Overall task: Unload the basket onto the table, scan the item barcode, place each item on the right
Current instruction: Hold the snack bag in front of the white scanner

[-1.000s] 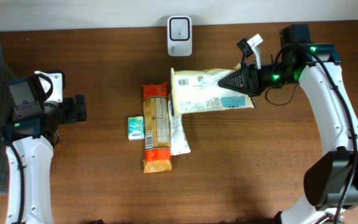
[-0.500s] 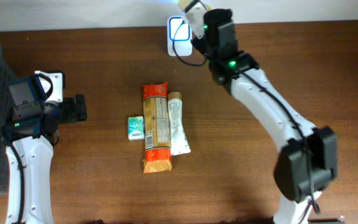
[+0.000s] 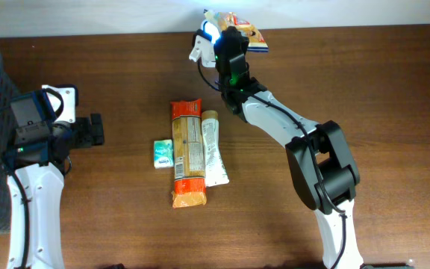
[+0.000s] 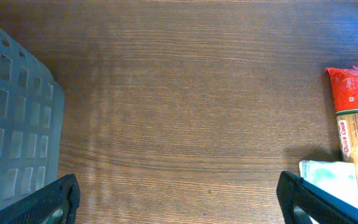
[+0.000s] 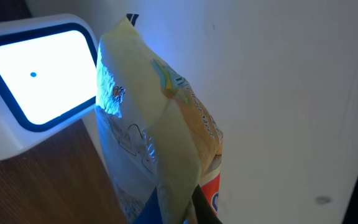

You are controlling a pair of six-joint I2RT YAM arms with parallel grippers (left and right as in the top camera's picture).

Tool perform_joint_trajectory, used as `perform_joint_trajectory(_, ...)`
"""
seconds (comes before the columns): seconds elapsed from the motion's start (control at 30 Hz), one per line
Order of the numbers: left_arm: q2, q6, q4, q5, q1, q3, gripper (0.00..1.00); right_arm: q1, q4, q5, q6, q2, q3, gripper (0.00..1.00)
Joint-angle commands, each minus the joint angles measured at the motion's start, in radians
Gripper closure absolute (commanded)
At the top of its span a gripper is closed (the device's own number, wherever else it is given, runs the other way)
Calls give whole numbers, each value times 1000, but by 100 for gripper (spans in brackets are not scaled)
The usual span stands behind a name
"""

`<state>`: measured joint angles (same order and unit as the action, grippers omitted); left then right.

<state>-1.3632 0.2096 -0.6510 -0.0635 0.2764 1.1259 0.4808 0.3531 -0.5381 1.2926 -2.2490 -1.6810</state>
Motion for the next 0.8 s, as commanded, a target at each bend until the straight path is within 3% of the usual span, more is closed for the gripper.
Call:
perform_joint_trajectory(0.0,4,9,2,-11,3,18,1,11,23,-23,110,9,-17,96)
perform_joint_trajectory(0.6,4,9,1,-11,3,18,1,18,29,-32,99,10,-17,96)
perform_joint_trajectory(0.67,4,9,2,-11,3,18,1,19,26,-32,-17,43,-17,96)
perform_joint_trajectory(0.77,4,9,2,-11,3,18,1,19,-141,-30,-227,173,-17,96)
